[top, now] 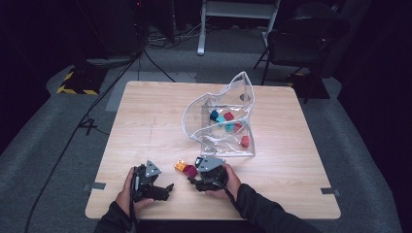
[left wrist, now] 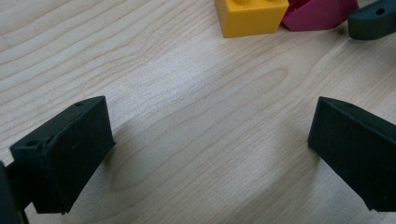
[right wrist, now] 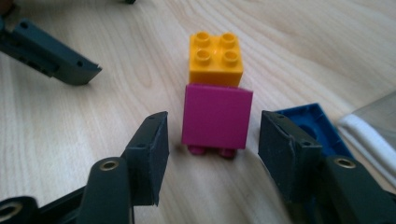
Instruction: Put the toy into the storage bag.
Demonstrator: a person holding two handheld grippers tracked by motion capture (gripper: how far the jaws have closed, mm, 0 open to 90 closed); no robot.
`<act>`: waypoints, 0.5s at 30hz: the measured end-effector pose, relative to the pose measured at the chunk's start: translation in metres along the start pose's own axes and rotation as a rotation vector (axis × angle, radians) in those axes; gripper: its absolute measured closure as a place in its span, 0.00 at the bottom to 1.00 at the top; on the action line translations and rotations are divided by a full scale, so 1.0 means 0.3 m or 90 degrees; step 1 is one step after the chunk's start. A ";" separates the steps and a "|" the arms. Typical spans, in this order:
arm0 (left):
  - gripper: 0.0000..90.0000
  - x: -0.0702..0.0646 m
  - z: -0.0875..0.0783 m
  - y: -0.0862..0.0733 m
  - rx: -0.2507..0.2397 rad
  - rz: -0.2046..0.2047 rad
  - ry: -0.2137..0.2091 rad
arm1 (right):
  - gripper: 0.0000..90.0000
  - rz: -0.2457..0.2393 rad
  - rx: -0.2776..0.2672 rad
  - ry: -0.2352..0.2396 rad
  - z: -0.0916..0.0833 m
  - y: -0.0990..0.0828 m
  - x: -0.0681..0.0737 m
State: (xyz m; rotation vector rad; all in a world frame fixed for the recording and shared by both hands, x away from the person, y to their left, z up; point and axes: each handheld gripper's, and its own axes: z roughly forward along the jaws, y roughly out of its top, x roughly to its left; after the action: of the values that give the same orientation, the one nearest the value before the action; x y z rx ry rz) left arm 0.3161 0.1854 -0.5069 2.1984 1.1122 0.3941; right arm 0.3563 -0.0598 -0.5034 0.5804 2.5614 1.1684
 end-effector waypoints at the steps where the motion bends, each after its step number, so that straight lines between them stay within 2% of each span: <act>1: 0.00 0.000 0.000 0.000 0.000 0.000 0.000 | 0.48 0.002 -0.001 -0.006 0.002 0.007 -0.001; 5: 0.00 0.000 0.000 0.000 -0.001 0.000 0.000 | 0.57 0.008 -0.004 -0.021 0.015 0.027 -0.002; 8: 0.00 0.000 0.000 0.000 0.000 0.000 0.001 | 0.64 0.013 0.007 -0.014 0.026 0.022 -0.001; 15: 0.00 -0.001 0.000 0.000 -0.001 0.000 0.000 | 0.66 0.006 -0.002 -0.008 0.002 0.020 -0.003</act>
State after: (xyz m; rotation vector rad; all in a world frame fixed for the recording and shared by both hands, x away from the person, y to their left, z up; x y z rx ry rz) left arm 0.3159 0.1853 -0.5069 2.1969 1.1111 0.3947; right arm 0.3589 -0.0561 -0.4991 0.5975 2.5484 1.1681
